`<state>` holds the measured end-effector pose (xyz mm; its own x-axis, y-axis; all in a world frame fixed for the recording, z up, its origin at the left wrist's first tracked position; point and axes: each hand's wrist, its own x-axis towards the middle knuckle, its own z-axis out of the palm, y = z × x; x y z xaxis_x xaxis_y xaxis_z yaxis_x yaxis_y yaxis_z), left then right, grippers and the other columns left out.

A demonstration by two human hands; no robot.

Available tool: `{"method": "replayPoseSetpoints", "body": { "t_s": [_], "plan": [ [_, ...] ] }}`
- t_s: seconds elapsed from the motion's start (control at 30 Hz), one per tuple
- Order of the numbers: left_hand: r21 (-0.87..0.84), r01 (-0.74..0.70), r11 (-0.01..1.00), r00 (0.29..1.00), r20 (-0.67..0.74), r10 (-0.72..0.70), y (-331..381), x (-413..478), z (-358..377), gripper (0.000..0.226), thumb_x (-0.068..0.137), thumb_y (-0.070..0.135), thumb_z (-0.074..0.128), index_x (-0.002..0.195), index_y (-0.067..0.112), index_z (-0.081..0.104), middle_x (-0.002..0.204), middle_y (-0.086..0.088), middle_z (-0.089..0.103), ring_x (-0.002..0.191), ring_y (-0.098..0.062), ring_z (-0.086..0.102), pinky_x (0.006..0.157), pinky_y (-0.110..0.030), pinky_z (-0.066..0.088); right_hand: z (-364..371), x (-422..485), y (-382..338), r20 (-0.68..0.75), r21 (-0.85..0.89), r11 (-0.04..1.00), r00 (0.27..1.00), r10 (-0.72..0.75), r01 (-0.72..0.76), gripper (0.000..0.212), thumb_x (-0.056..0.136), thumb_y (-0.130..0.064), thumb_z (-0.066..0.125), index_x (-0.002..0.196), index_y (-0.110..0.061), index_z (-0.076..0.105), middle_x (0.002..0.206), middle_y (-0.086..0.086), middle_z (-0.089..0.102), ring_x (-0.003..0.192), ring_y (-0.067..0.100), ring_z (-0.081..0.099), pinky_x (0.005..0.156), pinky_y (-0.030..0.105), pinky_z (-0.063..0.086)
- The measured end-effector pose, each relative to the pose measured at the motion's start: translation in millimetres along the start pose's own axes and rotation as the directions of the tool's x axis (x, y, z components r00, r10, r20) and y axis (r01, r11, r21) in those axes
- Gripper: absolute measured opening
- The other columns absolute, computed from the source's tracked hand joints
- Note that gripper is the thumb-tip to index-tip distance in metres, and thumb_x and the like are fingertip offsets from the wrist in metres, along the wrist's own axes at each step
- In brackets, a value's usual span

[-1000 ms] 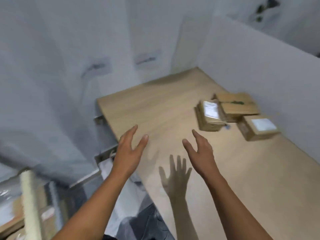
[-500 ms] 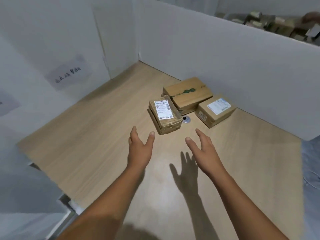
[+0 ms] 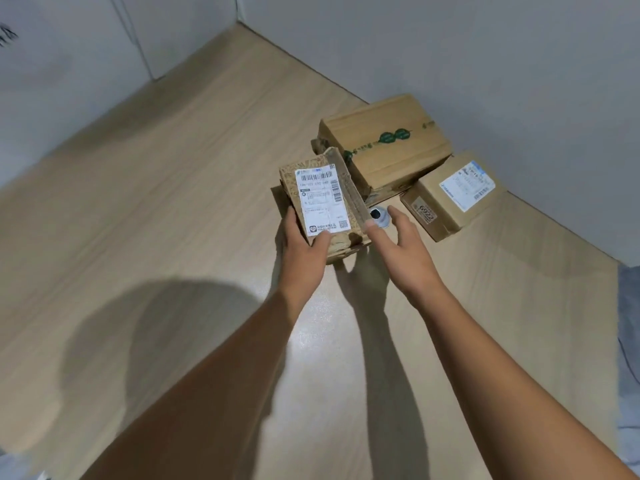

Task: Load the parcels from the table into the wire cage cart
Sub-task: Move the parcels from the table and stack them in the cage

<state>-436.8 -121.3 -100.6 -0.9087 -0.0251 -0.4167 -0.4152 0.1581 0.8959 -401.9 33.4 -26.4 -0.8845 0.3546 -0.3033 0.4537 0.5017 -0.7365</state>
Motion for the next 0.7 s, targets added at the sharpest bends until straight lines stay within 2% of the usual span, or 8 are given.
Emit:
{"method": "replayPoseSetpoints", "body": {
  "t_s": [0.1, 0.17, 0.27, 0.37, 0.43, 0.57, 0.63, 0.7],
  "plan": [
    [-0.094, -0.004, 0.996, 0.999, 0.042, 0.008, -5.2, -2.1, -12.6, 0.065, 0.079, 0.046, 0.058, 0.138, 0.066, 0.037, 0.141, 0.016, 0.057, 0.122, -0.012, 0.064, 0.099, -0.049, 0.056, 14.9, 12.0, -5.4, 0.105, 0.071, 0.997, 0.994, 0.014, -0.022, 0.076, 0.094, -0.066, 0.059, 0.159, -0.033, 0.037, 0.161, -0.003, 0.043, 0.144, 0.017, 0.045, 0.122, 0.044, 0.035],
    [-0.169, -0.021, 0.985, 0.997, 0.067, 0.033, -0.2, -12.0, -16.6, 0.061, 0.084, 0.033, 0.057, 0.138, 0.06, 0.043, 0.137, 0.015, 0.062, 0.119, -0.011, 0.066, 0.098, -0.047, 0.058, 26.8, 13.0, -4.4, 0.167, 0.093, 0.996, 0.986, -0.001, -0.015, 0.081, 0.083, -0.074, 0.061, 0.154, -0.038, 0.043, 0.15, -0.004, 0.055, 0.133, 0.017, 0.058, 0.115, 0.049, 0.045],
    [-0.288, -0.03, 0.957, 1.0, -0.004, 0.029, 6.4, -38.6, -23.7, 0.06, 0.093, 0.012, 0.053, 0.139, 0.05, 0.044, 0.134, 0.01, 0.065, 0.113, -0.009, 0.069, 0.093, -0.042, 0.061, 36.8, -1.5, -0.2, 0.165, 0.133, 0.991, 0.985, -0.052, 0.03, 0.07, 0.08, -0.076, 0.063, 0.14, -0.042, 0.051, 0.138, -0.005, 0.055, 0.123, 0.015, 0.061, 0.106, 0.05, 0.052],
    [-0.363, -0.056, 0.93, 0.996, -0.082, 0.028, 1.7, -82.8, -38.7, 0.052, 0.102, 0.013, 0.059, 0.139, 0.046, 0.044, 0.13, 0.01, 0.067, 0.108, -0.01, 0.072, 0.084, -0.035, 0.063, 37.1, -42.8, -4.8, 0.178, 0.154, 0.987, 0.981, -0.074, 0.047, 0.055, 0.081, -0.074, 0.064, 0.129, -0.051, 0.045, 0.132, -0.006, 0.048, 0.123, 0.018, 0.058, 0.101, 0.051, 0.056],
    [-0.378, -0.096, 0.921, 0.988, -0.145, 0.043, -7.4, -119.5, -51.2, 0.048, 0.102, 0.016, 0.064, 0.136, 0.046, 0.047, 0.126, 0.012, 0.069, 0.107, -0.009, 0.072, 0.08, -0.03, 0.062, 37.4, -75.6, -1.2, 0.214, 0.162, 0.984, 0.971, -0.102, 0.068, 0.053, 0.089, -0.064, 0.065, 0.137, -0.055, 0.042, 0.131, -0.007, 0.045, 0.124, 0.017, 0.056, 0.105, 0.048, 0.053],
    [-0.337, -0.152, 0.929, 0.954, -0.295, 0.05, -31.8, -210.0, -81.9, 0.051, 0.087, 0.042, 0.074, 0.128, 0.06, 0.051, 0.129, 0.008, 0.07, 0.119, -0.019, 0.068, 0.099, -0.051, 0.056, 39.2, -158.5, 9.6, 0.305, 0.225, 0.959, 0.922, -0.237, 0.172, 0.063, 0.097, -0.052, 0.066, 0.151, -0.059, 0.036, 0.13, -0.01, 0.044, 0.116, -0.002, 0.053, 0.106, 0.031, 0.047],
    [-0.339, -0.158, 0.927, 0.941, -0.337, 0.037, -46.7, -260.9, -98.6, 0.053, 0.083, 0.047, 0.075, 0.127, 0.062, 0.05, 0.132, 0.008, 0.068, 0.125, -0.02, 0.065, 0.104, -0.054, 0.053, 42.3, -203.8, 15.2, 0.358, 0.267, 0.944, 0.889, -0.285, 0.195, 0.062, 0.098, -0.048, 0.066, 0.151, -0.059, 0.037, 0.131, -0.011, 0.045, 0.112, -0.013, 0.051, 0.102, 0.024, 0.047],
    [-0.342, -0.165, 0.925, 0.921, -0.389, 0.021, -59.9, -310.7, -113.8, 0.052, 0.084, 0.043, 0.074, 0.124, 0.063, 0.049, 0.134, 0.007, 0.066, 0.126, -0.018, 0.063, 0.104, -0.053, 0.053, 49.6, -247.7, 21.1, 0.417, 0.315, 0.927, 0.847, -0.33, 0.206, 0.059, 0.098, -0.045, 0.067, 0.149, -0.06, 0.04, 0.133, -0.012, 0.048, 0.113, -0.017, 0.052, 0.104, 0.026, 0.048]
  ]
}}
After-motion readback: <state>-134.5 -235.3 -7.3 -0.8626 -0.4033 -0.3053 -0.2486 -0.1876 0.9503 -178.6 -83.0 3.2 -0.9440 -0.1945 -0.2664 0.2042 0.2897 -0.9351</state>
